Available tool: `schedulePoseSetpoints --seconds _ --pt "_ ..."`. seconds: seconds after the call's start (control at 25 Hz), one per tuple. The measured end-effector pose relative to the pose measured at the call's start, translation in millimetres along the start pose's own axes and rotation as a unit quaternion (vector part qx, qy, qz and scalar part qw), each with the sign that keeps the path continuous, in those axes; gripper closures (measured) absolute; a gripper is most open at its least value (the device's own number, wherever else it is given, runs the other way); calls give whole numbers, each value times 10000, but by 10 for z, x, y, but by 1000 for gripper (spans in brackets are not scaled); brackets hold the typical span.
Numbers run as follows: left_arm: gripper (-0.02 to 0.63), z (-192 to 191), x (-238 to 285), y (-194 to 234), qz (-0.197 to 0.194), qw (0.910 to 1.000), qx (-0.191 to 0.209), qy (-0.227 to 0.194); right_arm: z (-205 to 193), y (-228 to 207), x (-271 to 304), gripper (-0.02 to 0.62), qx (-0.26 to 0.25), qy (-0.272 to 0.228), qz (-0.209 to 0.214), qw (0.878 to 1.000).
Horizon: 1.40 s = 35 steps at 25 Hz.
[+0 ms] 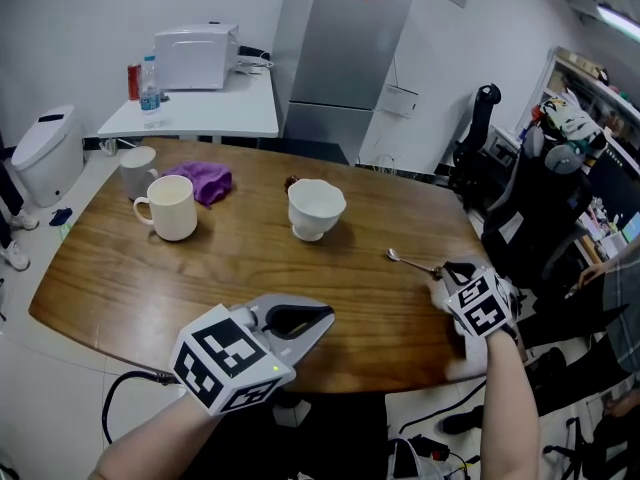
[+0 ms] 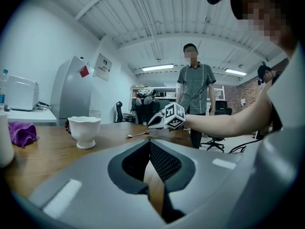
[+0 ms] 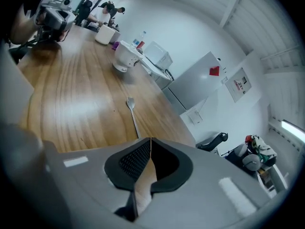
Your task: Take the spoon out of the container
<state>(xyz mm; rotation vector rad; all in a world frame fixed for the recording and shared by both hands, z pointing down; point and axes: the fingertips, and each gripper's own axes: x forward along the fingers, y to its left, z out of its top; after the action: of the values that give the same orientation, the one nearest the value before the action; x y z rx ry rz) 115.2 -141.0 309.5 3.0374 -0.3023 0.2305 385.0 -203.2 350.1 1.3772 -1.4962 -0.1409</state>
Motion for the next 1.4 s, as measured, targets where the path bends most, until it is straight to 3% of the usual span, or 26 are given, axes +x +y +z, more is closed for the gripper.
schedulePoseSetpoints --seconds 0.2,0.44,0.56,0.72,1.16,1.4 --pt "594 -10 -63 54 109 9999 7 6 147 42 -111 593 527 -517 35 9973" --pt "594 -3 -143 60 225 9997 102 59 568 227 -399 593 1407 -1579 368 9767" --pt "594 -8 -184 59 305 9994 139 43 796 403 -551 593 1798 -2084 645 9592" --pt "594 -6 -255 66 433 9990 122 14 1111 697 -769 593 2310 -2705 1172 9272" --pt "594 -6 -531 -10 814 9966 112 -91 1635 1421 -1321 594 2901 -3575 2370 8555" --pt "594 -23 -611 -165 852 9962 148 -98 1622 1640 -1518 594 3056 -3718 2549 8387"
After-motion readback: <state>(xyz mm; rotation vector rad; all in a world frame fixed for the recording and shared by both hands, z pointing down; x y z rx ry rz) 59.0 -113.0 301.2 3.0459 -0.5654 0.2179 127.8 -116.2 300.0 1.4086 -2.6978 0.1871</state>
